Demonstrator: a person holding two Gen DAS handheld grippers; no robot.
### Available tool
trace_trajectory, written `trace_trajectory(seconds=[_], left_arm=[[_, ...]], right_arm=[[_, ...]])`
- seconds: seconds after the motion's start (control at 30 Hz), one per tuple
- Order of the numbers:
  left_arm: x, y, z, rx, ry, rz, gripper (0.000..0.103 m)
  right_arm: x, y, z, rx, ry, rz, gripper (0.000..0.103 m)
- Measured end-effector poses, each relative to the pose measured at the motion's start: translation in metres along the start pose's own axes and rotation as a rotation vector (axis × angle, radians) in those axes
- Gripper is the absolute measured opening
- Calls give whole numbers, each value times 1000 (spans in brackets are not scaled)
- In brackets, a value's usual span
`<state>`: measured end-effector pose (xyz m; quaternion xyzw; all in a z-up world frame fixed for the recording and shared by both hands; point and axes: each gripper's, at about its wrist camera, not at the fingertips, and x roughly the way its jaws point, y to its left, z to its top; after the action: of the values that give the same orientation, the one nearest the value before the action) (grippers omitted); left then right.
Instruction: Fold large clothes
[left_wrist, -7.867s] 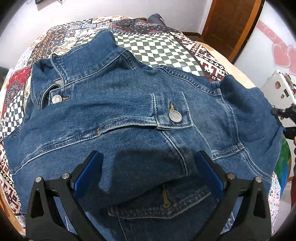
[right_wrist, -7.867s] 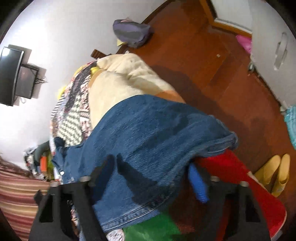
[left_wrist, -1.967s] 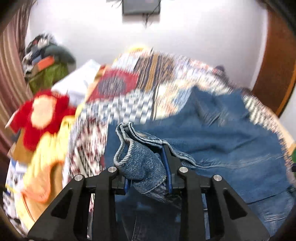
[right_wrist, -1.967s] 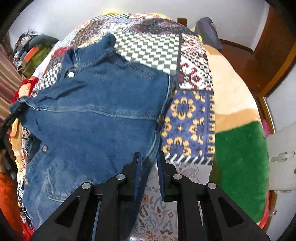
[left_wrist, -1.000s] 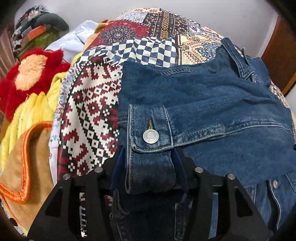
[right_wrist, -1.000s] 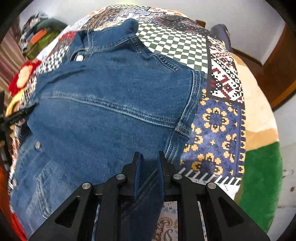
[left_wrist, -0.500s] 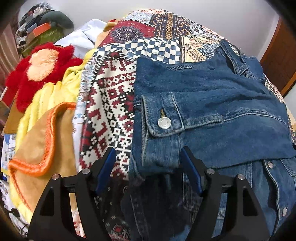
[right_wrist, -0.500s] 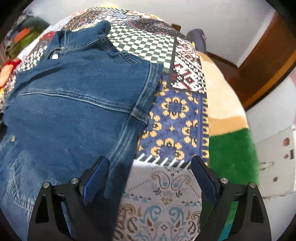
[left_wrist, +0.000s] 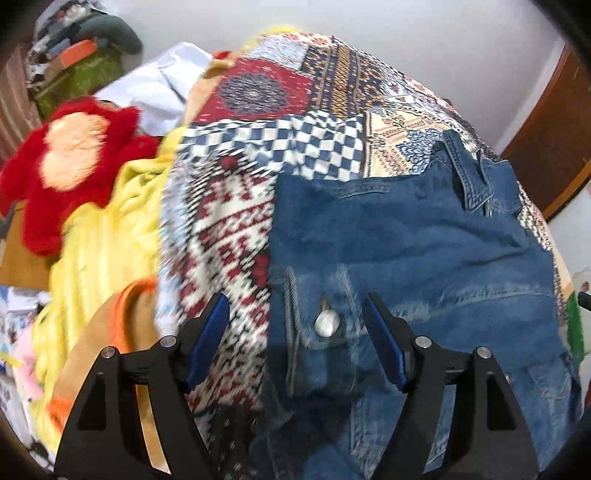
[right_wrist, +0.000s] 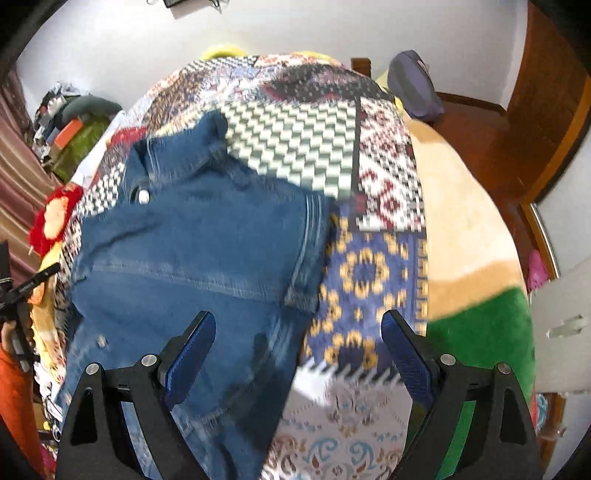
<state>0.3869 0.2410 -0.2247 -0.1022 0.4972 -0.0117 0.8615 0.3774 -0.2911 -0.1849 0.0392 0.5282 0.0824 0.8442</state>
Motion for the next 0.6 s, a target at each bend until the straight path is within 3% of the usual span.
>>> trace_trajectory(seconds=[0.1,0.37,0.43,0.6], left_arm=[[22,2,18,-5,40,-33,74],[76,18,55,-77,96,-32,74],[80,17,60,-78,80,-38,74],[89,9,68,-88,57,-25,70]], right_arm=[[8,-1,16,6,2,15,90],[54,-11,38,64,56,67,88],[64,-15,39,83,68,86,84],[87,-28,43,161,103,171,57]])
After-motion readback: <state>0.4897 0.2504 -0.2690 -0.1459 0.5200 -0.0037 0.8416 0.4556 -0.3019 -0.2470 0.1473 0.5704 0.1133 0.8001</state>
